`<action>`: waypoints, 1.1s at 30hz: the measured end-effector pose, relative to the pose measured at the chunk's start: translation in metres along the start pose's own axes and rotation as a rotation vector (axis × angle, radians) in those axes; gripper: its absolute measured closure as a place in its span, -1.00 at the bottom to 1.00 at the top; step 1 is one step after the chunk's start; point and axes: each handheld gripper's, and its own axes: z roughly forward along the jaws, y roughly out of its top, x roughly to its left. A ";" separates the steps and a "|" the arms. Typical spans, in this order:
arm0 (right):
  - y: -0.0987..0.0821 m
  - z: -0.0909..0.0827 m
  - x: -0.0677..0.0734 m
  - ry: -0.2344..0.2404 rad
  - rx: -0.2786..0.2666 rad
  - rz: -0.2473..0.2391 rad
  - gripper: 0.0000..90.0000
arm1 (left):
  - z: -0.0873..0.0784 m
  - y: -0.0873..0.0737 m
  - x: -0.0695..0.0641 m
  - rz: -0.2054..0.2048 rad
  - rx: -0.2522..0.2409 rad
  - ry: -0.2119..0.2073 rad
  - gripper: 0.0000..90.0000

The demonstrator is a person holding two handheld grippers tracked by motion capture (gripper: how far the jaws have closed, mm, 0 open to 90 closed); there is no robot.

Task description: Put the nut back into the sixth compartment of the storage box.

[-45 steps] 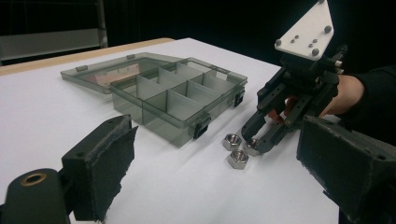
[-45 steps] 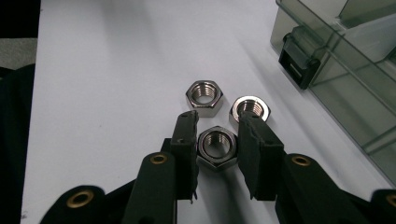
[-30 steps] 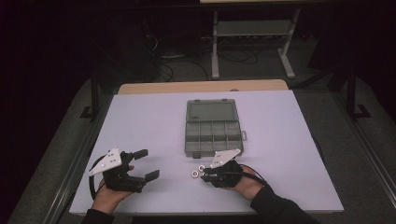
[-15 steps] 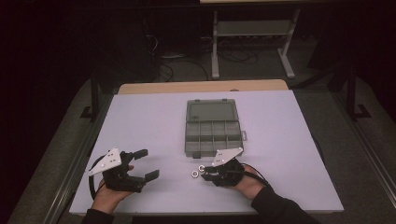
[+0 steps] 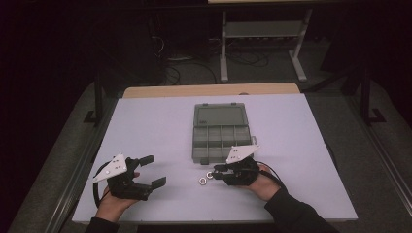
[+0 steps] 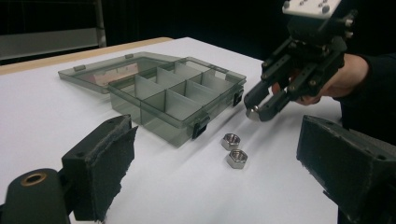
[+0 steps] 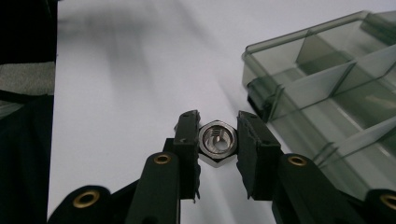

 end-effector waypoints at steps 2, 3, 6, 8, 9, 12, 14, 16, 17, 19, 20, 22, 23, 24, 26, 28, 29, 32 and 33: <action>0.002 -0.002 -0.003 -0.003 -0.017 0.011 0.54 | 0.000 0.000 0.000 -0.005 -0.002 -0.001 -0.77; 0.002 -0.003 -0.005 -0.005 -0.016 0.008 0.55 | 0.001 0.000 0.000 -0.005 -0.001 -0.001 -0.77; 0.007 -0.005 -0.010 -0.019 -0.024 0.008 0.55 | 0.001 -0.001 0.001 -0.001 0.003 -0.002 -0.77; 0.010 -0.005 -0.013 -0.028 -0.031 0.013 0.54 | 0.001 -0.001 0.000 -0.003 -0.001 -0.003 -0.77; 0.011 -0.005 -0.015 -0.029 -0.036 0.016 0.55 | 0.001 -0.001 0.000 -0.005 0.002 -0.003 -0.77; 0.014 -0.003 -0.019 -0.051 -0.037 0.020 0.54 | 0.001 -0.001 0.001 -0.005 0.003 -0.004 -0.77; 0.016 -0.002 -0.022 -0.059 -0.038 0.023 0.54 | 0.001 -0.001 0.000 -0.008 0.005 -0.004 -0.77; 0.021 0.001 -0.027 -0.077 -0.041 0.032 0.55 | 0.002 -0.001 0.000 -0.009 0.003 -0.007 -0.77; 0.022 0.002 -0.028 -0.079 -0.040 0.037 0.54 | 0.002 -0.001 0.000 -0.008 0.004 -0.007 -0.77; 0.023 0.004 -0.030 -0.084 -0.034 0.041 0.54 | 0.002 -0.001 0.000 -0.005 0.004 -0.009 -0.77; 0.025 0.006 -0.032 -0.094 -0.029 0.039 0.54 | 0.002 -0.001 0.000 -0.002 0.005 -0.010 -0.77; 0.026 0.010 -0.034 -0.105 -0.022 0.051 0.54 | 0.002 -0.001 0.001 0.003 0.003 -0.009 -0.77; 0.027 0.012 -0.036 -0.110 -0.017 0.054 0.54 | 0.002 -0.001 0.001 -0.001 0.003 -0.007 -0.77; 0.028 0.014 -0.037 -0.115 -0.018 0.054 0.54 | 0.001 -0.001 0.001 0.005 0.003 -0.007 -0.77; 0.029 0.017 -0.040 -0.122 -0.009 0.059 0.55 | 0.001 -0.001 0.001 0.004 0.005 -0.007 -0.77; 0.030 0.020 -0.044 -0.127 -0.009 0.069 0.54 | 0.001 -0.001 0.002 0.005 0.004 -0.008 -0.77; 0.030 0.021 -0.045 -0.129 -0.009 0.067 0.54 | 0.001 -0.001 0.002 0.005 0.005 -0.007 -0.77; 0.030 0.025 -0.047 -0.139 0.010 0.083 0.54 | 0.001 -0.001 0.002 0.005 0.004 -0.008 -0.77; 0.030 0.026 -0.048 -0.142 0.015 0.081 0.54 | 0.001 -0.001 0.002 0.006 0.005 -0.007 -0.77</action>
